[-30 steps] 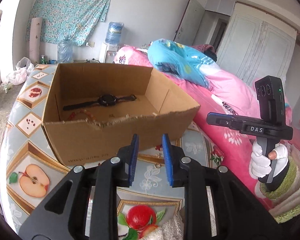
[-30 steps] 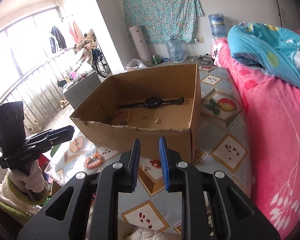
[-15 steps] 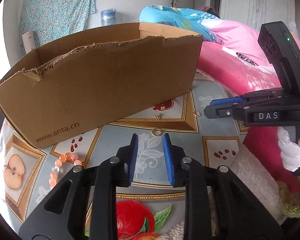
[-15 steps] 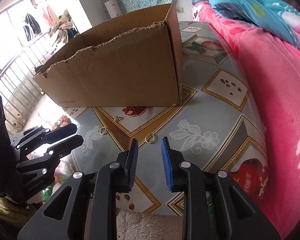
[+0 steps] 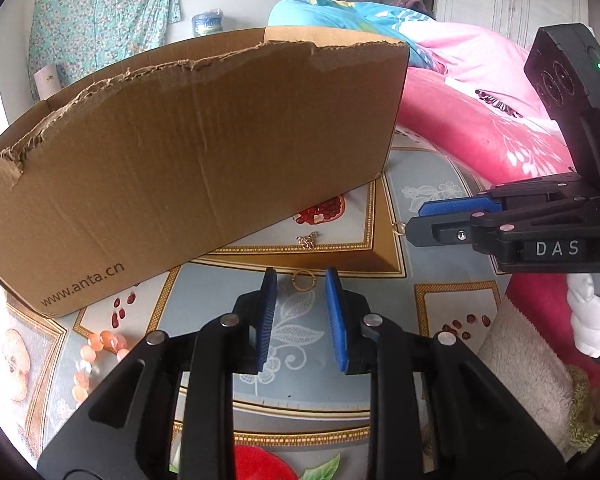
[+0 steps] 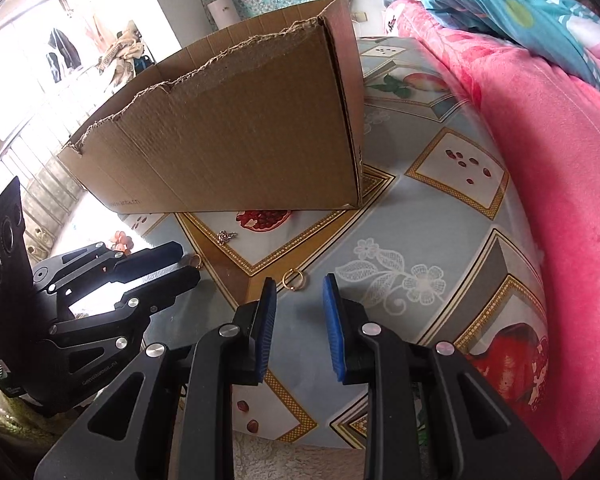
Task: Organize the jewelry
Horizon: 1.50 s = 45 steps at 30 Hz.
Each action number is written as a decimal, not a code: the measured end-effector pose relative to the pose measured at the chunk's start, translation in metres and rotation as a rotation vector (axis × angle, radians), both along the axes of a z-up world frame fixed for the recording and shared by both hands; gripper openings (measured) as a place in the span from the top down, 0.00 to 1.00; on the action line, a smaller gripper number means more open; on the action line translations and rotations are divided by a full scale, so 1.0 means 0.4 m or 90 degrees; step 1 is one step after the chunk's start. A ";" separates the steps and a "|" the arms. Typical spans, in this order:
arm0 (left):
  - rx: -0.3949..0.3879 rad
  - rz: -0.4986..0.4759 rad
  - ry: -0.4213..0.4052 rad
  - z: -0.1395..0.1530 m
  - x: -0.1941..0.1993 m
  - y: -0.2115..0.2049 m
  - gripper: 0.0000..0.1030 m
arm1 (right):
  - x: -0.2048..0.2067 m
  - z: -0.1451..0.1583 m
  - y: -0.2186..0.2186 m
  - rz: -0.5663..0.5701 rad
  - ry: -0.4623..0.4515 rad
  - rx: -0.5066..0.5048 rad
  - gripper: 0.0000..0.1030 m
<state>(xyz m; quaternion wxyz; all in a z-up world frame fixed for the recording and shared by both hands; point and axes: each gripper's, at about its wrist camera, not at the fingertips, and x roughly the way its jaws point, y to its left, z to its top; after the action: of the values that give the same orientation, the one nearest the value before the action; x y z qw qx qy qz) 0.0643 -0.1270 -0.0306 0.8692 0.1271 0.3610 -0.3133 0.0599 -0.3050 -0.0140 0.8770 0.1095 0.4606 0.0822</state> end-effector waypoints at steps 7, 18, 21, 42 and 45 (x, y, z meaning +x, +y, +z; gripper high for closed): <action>0.014 -0.005 -0.016 -0.001 0.004 -0.012 0.90 | -0.001 -0.001 -0.001 0.000 -0.005 0.001 0.76; 0.006 0.001 -0.006 0.000 0.002 -0.006 0.91 | -0.003 0.010 0.017 0.010 -0.017 -0.041 0.76; 0.005 0.007 0.002 0.001 -0.001 -0.001 0.91 | 0.000 0.012 0.029 0.017 -0.020 -0.062 0.76; 0.000 0.044 0.037 0.007 0.004 0.028 0.91 | 0.011 0.015 0.069 0.071 -0.016 -0.030 0.76; 0.000 0.044 0.037 0.007 0.004 0.028 0.91 | 0.009 0.020 0.070 0.070 -0.022 -0.057 0.76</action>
<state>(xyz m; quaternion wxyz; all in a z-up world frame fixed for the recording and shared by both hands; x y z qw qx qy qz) 0.0660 -0.1157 -0.0276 0.8685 0.1052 0.3904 -0.2868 0.0635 -0.2772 -0.0059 0.8829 0.0437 0.4541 0.1113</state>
